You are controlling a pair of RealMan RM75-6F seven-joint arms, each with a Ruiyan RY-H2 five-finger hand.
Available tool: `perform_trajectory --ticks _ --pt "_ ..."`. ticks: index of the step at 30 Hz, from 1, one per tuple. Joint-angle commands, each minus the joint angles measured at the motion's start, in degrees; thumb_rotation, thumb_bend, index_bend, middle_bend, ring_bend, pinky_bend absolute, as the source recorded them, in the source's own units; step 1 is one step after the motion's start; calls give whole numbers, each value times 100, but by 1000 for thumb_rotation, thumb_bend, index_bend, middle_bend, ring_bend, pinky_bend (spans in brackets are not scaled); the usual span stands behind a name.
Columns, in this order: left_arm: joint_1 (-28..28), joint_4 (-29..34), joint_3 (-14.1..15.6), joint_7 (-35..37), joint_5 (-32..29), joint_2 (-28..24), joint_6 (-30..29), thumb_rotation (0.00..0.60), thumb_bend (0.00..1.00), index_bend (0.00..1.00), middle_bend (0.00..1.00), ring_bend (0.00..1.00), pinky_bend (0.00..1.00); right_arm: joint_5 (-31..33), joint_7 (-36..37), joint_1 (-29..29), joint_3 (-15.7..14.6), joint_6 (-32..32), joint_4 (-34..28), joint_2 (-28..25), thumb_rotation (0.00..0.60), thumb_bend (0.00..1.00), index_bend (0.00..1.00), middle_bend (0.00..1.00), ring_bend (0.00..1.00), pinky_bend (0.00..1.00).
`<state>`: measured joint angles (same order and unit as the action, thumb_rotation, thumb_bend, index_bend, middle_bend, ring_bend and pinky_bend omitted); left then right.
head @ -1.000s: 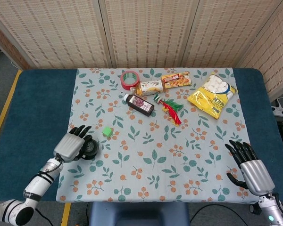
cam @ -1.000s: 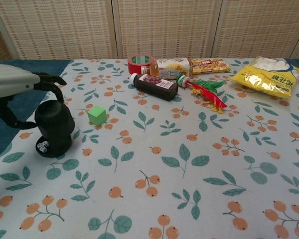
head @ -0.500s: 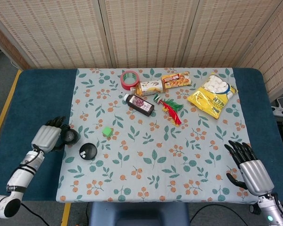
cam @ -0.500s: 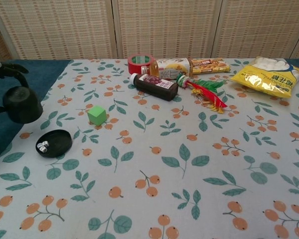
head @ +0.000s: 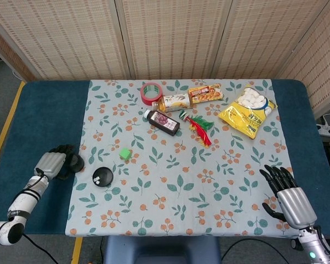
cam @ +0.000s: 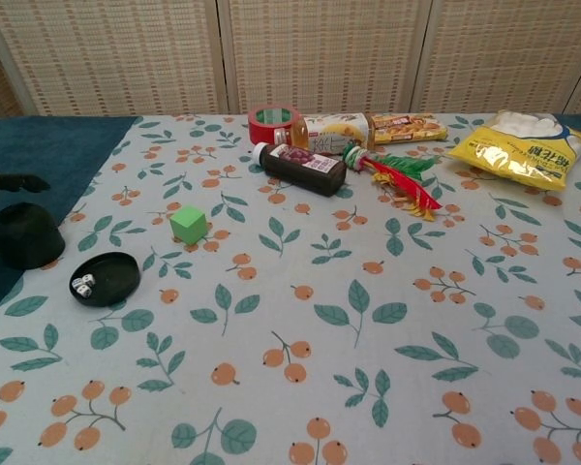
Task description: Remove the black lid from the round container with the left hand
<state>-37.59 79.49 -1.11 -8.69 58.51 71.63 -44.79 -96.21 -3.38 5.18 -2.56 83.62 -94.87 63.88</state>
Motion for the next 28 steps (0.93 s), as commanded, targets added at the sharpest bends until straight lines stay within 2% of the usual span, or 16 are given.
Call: perform_trajectory --ticks 1,4,7,11,13,15,16,18,20,22,25,28 --pt "104 -17 -102 261 226 43 -235 600 359 0 0 0 132 -6 13 -6 -1 15 -3 -9 600 174 0 0 0 0" --pt "279 13 -193 745 680 11 -623 600 362 0 0 0 132 -14 39 -21 2 57 -2 -21 600 175 0 0 0 0" --pt "396 191 -197 920 985 -187 -872 600 365 0 0 0 127 -46 56 -31 -4 91 2 -30 600 175 0 0 0 0" --pt "860 778 -193 1021 1618 -559 -2003 600 347 0 0 0 116 -91 79 -54 -13 155 -1 -45 600 175 0 0 0 0" --pt "1233 1091 -50 1133 2177 -667 -2803 600 353 0 0 0 106 -77 62 -70 1 190 3 -47 600 175 0 0 0 0" --pt "1733 1221 301 1284 2937 -682 -3688 600 360 0 0 0 85 -28 3 -90 45 236 17 -23 600 175 0 0 0 0" --pt "2037 1148 533 1278 3267 -611 -4105 600 360 0 0 0 75 8 -50 -102 76 263 29 3 600 175 0 0 0 0" --pt "2485 890 808 1215 3588 -416 -4653 600 360 0 0 0 63 48 -149 -126 119 316 55 51 600 175 0 0 0 0" --pt "2859 529 922 1157 3701 -221 -5084 600 360 0 0 0 52 72 -249 -157 157 389 76 98 600 175 0 0 0 0" --pt "2980 386 860 1424 3714 -265 -5319 600 363 0 0 0 44 89 -289 -182 186 449 95 122 600 175 0 0 0 0" --pt "3080 295 815 1920 3584 -313 -5337 600 368 0 0 0 46 161 -328 -220 200 469 64 107 600 175 0 0 0 0" --pt "3062 270 872 1872 3796 -344 -5265 600 372 0 0 0 47 73 -276 -253 154 523 24 62 600 175 0 0 0 0"
